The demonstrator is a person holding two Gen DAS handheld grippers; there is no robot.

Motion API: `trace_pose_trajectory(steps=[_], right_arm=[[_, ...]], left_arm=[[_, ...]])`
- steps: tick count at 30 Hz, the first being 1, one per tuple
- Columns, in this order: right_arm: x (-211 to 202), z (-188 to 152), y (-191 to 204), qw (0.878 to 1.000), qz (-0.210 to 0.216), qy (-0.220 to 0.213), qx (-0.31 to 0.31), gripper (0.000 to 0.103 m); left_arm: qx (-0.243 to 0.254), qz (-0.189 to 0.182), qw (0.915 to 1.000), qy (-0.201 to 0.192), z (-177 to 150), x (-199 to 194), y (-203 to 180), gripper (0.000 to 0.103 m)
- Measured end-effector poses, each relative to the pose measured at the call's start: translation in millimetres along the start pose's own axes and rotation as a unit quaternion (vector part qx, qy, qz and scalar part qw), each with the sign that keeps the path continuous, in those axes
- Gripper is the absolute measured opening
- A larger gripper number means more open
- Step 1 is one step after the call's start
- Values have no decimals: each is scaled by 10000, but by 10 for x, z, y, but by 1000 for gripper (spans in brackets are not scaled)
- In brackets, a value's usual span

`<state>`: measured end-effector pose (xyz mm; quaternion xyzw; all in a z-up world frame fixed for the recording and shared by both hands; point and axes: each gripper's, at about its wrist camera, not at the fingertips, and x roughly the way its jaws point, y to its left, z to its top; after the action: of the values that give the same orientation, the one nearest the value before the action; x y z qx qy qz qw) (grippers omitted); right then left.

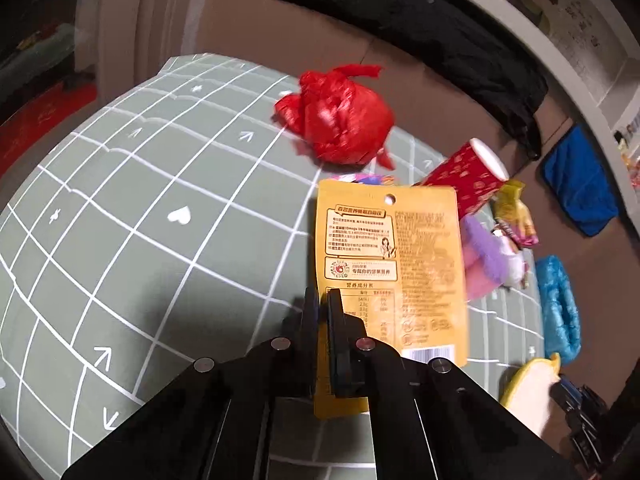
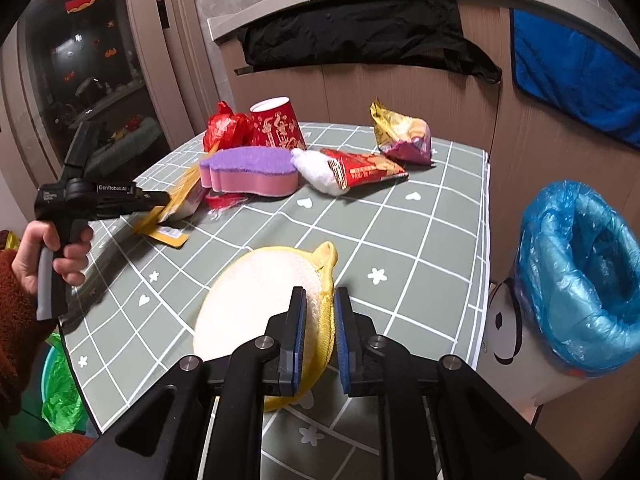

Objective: Collect trash
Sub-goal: 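Grasp the orange card packet with the left tool while the right tool holds the sponge, then carry packet and sponge over the blue bin and release both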

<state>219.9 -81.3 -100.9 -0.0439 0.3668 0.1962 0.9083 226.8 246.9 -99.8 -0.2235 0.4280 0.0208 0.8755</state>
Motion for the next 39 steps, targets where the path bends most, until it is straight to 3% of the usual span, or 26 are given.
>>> trace_pose_trajectory(steps=[10, 17, 31, 39], right_arm=[[-12, 0, -55, 9999, 75, -47, 98, 13], [-88, 24, -44, 9999, -7, -125, 32, 13], [-421, 254, 0, 9976, -265, -588, -245, 9], [-573, 482, -43, 9951, -380, -842, -362, 9]], left_arm=[[537, -341, 9972, -383, -63, -412, -387, 1], [1062, 103, 9883, -1086, -59, -845, -651, 0], [1310, -24, 9821, -1351, -122, -1139, -895, 0], [1582, -221, 9748, -1557, -51, -1210, -1287, 0]])
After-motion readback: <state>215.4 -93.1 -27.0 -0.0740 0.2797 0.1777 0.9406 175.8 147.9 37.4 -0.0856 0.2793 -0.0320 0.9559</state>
